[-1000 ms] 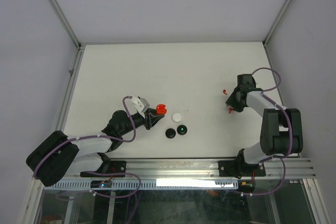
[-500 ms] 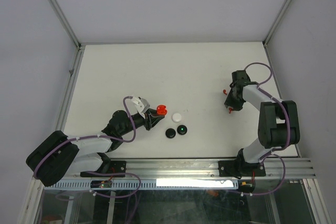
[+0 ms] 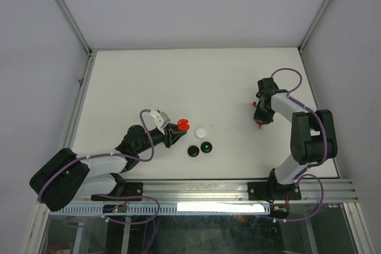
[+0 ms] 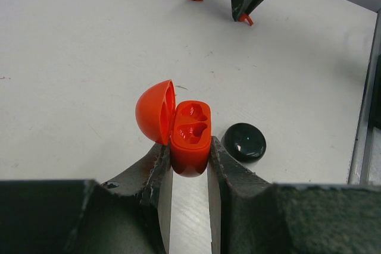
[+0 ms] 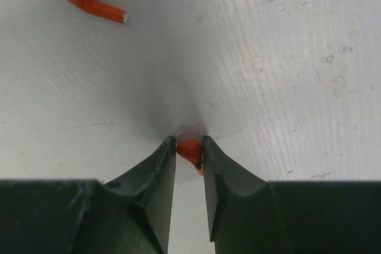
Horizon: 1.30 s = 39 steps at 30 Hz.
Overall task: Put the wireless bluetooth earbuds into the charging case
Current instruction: Pick up the earbud from the center of the board.
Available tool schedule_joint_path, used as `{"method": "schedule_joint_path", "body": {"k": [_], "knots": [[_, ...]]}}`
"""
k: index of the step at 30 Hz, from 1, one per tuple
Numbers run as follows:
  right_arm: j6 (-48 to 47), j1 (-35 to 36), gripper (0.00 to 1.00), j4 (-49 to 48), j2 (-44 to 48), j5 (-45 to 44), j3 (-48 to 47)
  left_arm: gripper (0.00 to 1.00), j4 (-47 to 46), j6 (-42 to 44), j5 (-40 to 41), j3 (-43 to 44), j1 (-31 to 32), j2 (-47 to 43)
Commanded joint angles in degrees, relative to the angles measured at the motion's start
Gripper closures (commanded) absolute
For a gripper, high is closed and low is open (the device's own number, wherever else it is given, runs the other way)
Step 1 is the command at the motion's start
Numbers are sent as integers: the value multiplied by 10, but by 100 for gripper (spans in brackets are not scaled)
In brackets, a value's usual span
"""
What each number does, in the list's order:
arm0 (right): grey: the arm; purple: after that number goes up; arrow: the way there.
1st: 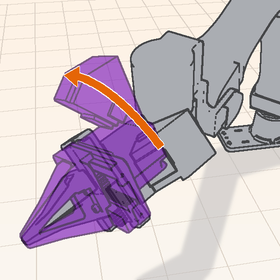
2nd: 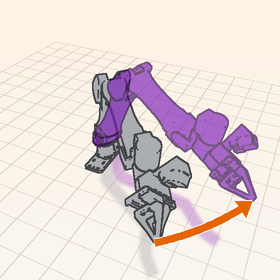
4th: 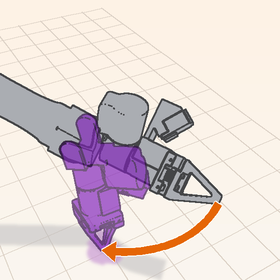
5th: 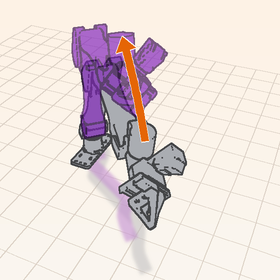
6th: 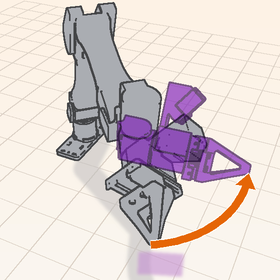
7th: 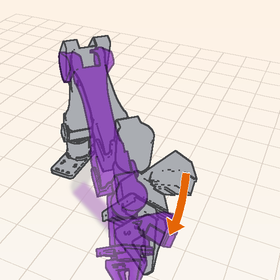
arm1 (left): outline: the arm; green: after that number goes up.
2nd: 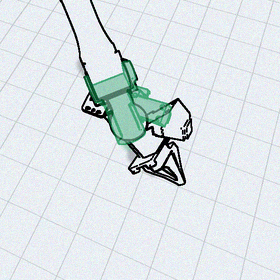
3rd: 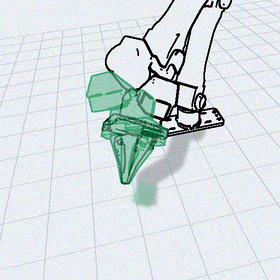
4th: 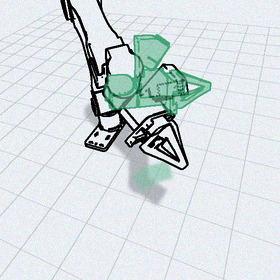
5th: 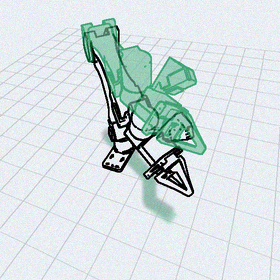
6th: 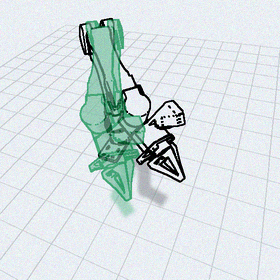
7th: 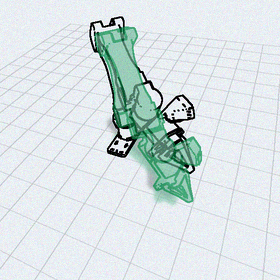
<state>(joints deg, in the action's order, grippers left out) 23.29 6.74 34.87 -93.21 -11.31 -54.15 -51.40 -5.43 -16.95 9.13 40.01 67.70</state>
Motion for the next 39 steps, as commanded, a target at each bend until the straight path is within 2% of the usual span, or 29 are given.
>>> {"method": "schedule_joint_path", "body": {"k": [1,7,16,26,39], "knots": [[-17,11,74,29,-21,-20,5,97,-23,14,-13,12,-6,-18],[-16,42,81,25,19,-20,10,97,-36,8,-5,5,-6,-46],[6,122,82,-29,144,-19,33,96,-77,-8,-20,1,-6,-54],[13,256,83,-121,292,-52,49,95,-132,-5,-24,10,-6,-42],[-27,361,83,-233,389,-52,73,95,-188,40,-71,40,-6,7]]}}
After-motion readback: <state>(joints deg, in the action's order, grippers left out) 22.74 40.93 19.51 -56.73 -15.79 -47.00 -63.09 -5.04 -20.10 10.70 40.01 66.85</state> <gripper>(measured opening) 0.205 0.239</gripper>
